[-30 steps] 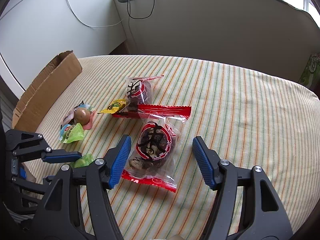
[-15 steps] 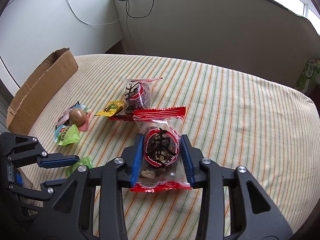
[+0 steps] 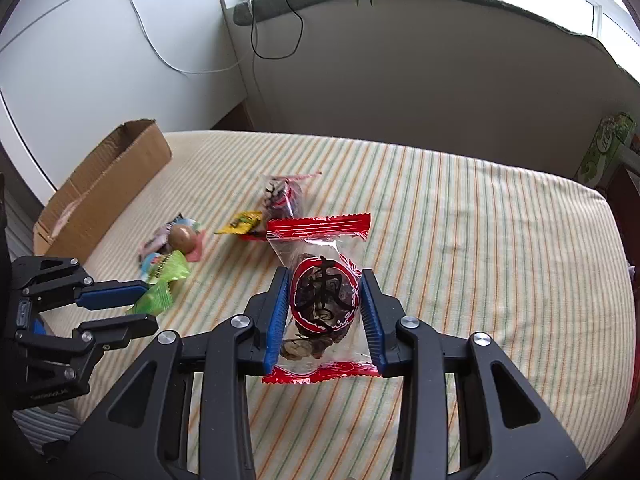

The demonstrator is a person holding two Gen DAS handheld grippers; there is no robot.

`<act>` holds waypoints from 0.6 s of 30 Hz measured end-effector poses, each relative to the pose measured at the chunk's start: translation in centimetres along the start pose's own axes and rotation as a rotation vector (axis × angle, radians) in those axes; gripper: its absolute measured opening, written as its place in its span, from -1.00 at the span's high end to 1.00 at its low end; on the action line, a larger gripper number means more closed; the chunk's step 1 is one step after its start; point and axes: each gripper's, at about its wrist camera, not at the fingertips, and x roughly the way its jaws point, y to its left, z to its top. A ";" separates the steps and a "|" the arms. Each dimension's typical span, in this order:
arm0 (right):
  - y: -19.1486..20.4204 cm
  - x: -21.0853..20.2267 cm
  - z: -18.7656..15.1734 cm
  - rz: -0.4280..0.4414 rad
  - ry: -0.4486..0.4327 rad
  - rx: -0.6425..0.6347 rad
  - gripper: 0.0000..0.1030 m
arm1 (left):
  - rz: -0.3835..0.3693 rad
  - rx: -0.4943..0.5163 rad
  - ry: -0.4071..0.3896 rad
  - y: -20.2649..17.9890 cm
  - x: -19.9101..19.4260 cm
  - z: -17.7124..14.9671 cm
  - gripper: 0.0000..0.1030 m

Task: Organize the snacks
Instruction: 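Carry the mint packet and red-trimmed packet over the box with both tools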

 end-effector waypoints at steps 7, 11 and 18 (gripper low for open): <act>2.2 -2.1 1.5 0.024 -0.046 -0.031 0.31 | 0.027 -0.050 -0.064 2.0 -2.9 -0.1 0.61; 4.5 -2.4 2.6 0.040 -0.064 -0.068 0.31 | 0.049 -0.074 -0.095 3.1 -4.6 -0.4 0.61; 8.8 -2.2 4.7 0.086 -0.091 -0.131 0.31 | 0.099 -0.125 -0.142 6.0 -7.5 -1.1 0.61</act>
